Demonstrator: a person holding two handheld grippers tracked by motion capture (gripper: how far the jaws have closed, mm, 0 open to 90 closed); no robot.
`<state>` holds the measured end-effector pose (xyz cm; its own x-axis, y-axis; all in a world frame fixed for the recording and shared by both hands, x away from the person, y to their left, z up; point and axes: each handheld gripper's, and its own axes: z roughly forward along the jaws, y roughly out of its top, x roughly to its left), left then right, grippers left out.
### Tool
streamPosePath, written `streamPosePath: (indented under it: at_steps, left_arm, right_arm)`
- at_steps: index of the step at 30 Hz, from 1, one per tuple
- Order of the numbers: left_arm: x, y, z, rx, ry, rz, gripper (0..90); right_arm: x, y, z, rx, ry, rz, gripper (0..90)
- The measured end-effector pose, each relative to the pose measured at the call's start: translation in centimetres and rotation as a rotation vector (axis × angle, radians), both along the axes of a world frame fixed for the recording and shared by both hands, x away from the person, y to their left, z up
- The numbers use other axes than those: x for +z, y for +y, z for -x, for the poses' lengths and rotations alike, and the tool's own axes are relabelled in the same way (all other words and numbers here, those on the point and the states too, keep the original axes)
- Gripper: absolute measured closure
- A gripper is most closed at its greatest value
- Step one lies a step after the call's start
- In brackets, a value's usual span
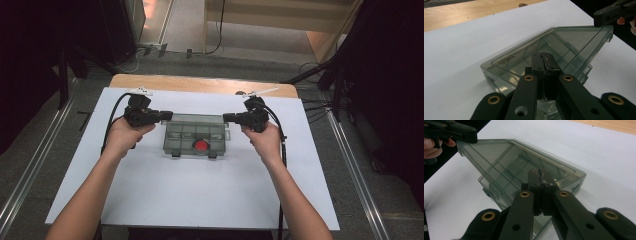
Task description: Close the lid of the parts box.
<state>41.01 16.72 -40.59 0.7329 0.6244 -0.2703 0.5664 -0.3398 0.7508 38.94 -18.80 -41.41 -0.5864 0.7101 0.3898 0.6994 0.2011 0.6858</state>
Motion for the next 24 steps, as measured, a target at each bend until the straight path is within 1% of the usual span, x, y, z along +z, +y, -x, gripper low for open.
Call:
streamPosePath:
  at_steps: [1, 3, 10, 13, 14, 16, 17, 19, 24]
  left_arm:
    - [-0.1, 0.1, 0.1, -0.004, -0.005, -0.004, 89.4]
    - [-0.2, 0.2, 0.2, -0.007, -0.019, 0.005, 89.4]
    - [-0.5, 0.6, 0.6, -0.002, -0.013, 0.014, 89.4]
    - [-0.6, 0.5, 0.8, -0.004, -0.015, 0.014, 89.3]
    - [-0.6, 0.5, 0.9, -0.007, -0.017, 0.007, 89.3]
    - [-0.6, 0.4, 1.0, -0.005, -0.016, 0.007, 89.2]
    - [-0.7, 0.4, 1.1, -0.009, -0.015, 0.007, 85.8]
    - [-0.8, 0.4, 1.2, -0.012, -0.016, -0.001, 85.9]
    - [-1.0, 0.4, 1.6, -0.009, -0.013, 0.003, 86.0]
  right_arm:
    - [0.0, 0.0, 0.1, 0.0, -0.003, 0.001, 90.0]
    - [-0.2, 0.0, 0.2, 0.004, 0.0, -0.003, 90.0]
    - [-0.4, 0.0, 0.5, 0.006, 0.008, 0.002, 90.0]
    - [-0.3, 0.1, 0.7, 0.01, 0.001, 0.001, 90.0]
    - [-0.4, 0.2, 0.7, 0.013, -0.001, 0.001, 90.0]
    - [-0.4, 0.3, 0.9, 0.016, -0.001, 0.006, 90.0]
    - [-0.4, 0.3, 1.0, 0.017, -0.002, 0.009, 90.0]
    - [-0.4, 0.3, 1.1, 0.022, -0.004, 0.008, 90.0]
    - [-0.4, 0.4, 1.4, 0.022, 0.002, 0.013, 90.0]
